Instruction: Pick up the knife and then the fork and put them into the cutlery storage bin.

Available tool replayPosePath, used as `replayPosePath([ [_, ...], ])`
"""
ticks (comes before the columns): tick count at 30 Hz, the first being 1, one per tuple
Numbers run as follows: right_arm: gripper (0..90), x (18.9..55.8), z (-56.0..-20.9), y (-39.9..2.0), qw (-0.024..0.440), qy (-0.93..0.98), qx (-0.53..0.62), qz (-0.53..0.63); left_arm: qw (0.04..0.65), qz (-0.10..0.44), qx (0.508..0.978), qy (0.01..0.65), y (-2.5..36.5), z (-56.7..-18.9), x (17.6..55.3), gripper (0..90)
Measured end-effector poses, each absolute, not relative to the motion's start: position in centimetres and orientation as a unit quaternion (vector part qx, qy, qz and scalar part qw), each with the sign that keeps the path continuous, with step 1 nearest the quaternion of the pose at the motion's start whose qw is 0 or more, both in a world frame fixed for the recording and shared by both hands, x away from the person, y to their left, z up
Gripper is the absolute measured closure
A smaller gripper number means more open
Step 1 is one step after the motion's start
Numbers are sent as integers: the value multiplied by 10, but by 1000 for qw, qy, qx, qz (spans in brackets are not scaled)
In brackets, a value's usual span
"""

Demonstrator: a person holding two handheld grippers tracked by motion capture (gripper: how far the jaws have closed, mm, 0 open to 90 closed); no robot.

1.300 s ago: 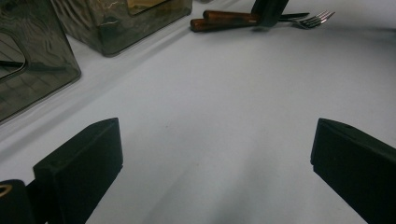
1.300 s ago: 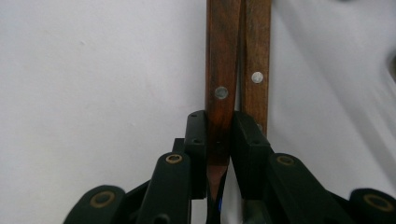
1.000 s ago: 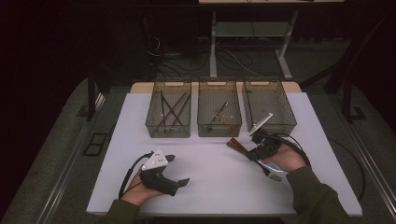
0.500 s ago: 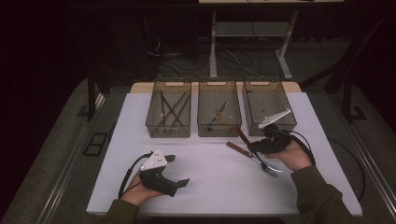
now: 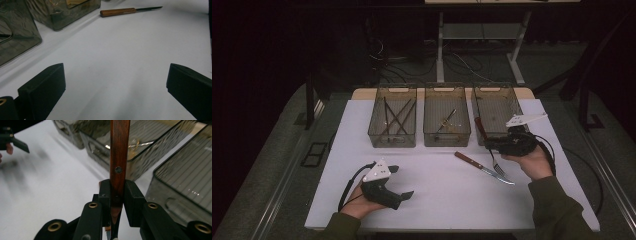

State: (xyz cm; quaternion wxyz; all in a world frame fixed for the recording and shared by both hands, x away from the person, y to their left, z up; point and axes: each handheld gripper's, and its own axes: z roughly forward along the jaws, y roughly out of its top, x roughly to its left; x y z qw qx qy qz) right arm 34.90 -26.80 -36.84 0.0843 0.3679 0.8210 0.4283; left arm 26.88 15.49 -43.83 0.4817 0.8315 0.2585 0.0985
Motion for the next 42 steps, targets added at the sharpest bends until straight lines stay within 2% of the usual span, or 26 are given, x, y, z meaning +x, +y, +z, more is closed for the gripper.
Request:
replayPosePath([
  [17,770,362,-336,-290,149,782,399,455,481,93,833,258,152,-439,267,12],
  [34,770,407,-305,-303,217,744,444,449,485,91,830,258,151,-438,267,12],
  [42,770,433,-310,-313,251,721,476,437,485,93,832,253,151,-438,267,12],
])
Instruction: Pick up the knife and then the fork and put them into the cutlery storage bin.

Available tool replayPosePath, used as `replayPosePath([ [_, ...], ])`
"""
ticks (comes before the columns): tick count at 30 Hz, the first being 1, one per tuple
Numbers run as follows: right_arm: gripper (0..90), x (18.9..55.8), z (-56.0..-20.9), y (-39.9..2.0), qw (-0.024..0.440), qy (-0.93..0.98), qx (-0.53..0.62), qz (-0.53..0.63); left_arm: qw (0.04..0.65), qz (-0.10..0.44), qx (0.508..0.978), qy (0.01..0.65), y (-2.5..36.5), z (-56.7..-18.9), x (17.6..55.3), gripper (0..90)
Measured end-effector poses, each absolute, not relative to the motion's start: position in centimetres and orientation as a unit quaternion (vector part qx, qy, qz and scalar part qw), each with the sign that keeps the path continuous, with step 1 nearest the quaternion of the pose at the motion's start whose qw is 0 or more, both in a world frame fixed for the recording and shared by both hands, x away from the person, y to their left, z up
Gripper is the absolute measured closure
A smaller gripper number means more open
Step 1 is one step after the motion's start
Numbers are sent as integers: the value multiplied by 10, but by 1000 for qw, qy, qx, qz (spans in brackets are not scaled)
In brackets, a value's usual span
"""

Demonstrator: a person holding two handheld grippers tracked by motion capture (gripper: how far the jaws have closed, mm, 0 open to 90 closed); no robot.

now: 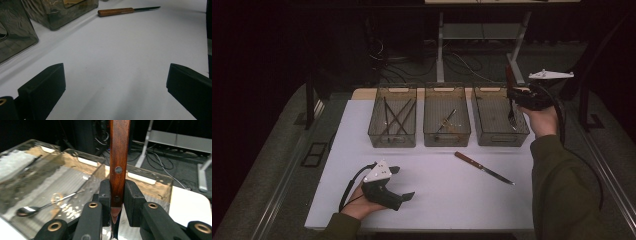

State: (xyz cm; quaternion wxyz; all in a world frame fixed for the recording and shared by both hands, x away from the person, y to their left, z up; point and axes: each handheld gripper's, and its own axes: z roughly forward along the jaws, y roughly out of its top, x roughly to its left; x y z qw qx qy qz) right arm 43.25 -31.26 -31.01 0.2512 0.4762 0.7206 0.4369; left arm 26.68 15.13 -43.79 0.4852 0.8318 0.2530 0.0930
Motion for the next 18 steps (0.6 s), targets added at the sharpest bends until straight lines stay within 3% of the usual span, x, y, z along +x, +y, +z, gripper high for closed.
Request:
replayPosePath([
  [18,770,459,-359,-319,242,744,500,373,487,90,830,258,152,-437,266,12],
])
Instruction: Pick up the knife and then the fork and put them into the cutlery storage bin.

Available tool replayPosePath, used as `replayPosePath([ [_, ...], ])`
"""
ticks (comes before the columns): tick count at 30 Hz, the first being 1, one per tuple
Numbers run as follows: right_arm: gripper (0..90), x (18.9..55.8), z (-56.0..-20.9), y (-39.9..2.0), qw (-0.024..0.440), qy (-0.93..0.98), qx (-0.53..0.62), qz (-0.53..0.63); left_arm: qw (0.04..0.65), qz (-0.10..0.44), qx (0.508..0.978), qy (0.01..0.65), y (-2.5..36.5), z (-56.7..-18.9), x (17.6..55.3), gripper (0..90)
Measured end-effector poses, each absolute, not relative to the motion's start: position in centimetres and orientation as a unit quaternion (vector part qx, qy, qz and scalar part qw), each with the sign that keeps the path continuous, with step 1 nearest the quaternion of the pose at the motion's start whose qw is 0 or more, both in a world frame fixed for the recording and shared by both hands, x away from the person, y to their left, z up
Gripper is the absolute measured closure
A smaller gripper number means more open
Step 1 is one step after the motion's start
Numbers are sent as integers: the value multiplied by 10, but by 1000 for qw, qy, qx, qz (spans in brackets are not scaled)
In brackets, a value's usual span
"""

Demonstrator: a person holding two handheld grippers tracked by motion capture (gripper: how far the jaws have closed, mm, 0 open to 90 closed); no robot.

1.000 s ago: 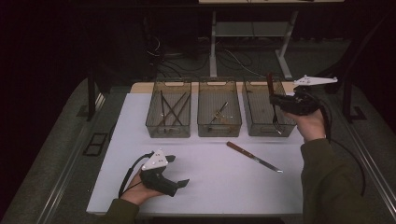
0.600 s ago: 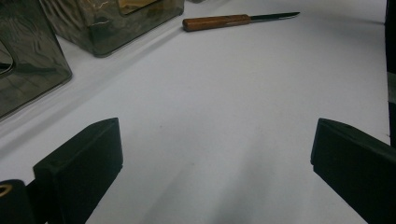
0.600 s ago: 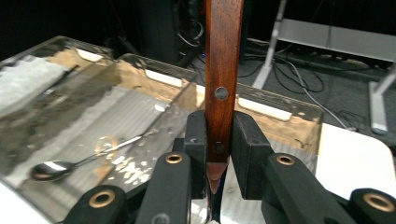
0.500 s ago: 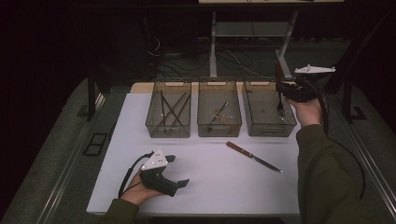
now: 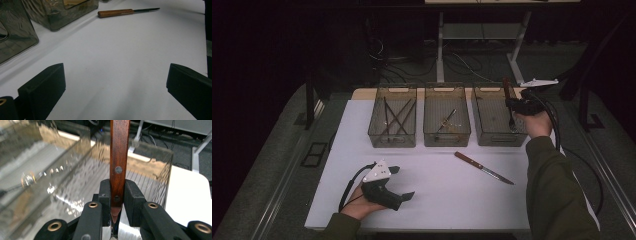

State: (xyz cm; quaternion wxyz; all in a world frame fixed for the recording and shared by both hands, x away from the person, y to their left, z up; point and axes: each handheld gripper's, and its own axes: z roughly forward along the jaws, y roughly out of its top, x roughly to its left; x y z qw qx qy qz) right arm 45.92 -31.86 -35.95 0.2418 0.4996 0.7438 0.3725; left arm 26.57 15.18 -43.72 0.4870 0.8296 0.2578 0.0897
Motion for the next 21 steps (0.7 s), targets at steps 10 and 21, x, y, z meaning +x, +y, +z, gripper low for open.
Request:
replayPosePath([
  [10,769,461,-381,-323,221,764,502,339,487,89,830,258,151,-438,266,12],
  [21,762,464,-389,-322,203,771,506,330,486,89,831,257,151,-438,265,12],
])
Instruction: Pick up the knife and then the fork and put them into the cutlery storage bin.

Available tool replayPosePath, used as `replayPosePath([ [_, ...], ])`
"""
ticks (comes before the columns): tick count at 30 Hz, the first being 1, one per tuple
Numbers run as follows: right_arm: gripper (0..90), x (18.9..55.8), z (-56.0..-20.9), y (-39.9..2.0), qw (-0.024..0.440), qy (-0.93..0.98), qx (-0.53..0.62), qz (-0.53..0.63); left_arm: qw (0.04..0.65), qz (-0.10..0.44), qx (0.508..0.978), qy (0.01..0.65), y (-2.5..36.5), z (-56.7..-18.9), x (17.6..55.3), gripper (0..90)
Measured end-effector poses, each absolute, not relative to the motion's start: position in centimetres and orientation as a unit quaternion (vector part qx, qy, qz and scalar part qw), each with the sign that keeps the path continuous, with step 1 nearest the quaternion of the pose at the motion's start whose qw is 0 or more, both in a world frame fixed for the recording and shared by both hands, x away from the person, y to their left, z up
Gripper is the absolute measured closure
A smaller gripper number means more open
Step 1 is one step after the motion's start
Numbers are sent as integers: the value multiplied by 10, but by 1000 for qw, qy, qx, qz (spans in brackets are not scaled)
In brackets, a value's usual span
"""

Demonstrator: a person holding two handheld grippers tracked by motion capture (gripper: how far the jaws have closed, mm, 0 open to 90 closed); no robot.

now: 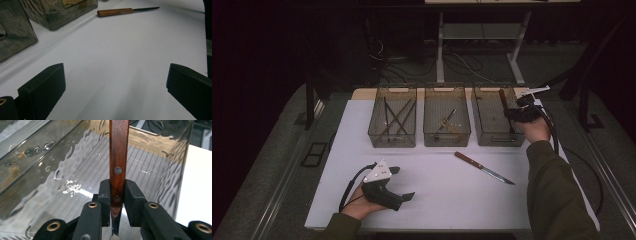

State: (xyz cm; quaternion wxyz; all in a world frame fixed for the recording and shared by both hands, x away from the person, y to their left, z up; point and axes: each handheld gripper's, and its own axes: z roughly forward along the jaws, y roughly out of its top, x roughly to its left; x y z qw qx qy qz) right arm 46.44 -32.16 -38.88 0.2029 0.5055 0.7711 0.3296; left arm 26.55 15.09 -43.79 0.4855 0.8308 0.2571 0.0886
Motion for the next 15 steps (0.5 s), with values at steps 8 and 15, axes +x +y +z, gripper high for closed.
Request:
replayPosePath([
  [8,591,465,-390,-318,201,767,511,331,487,89,830,257,151,-438,265,12],
  [15,502,455,-383,-323,192,755,513,362,485,89,831,257,151,-438,265,12],
])
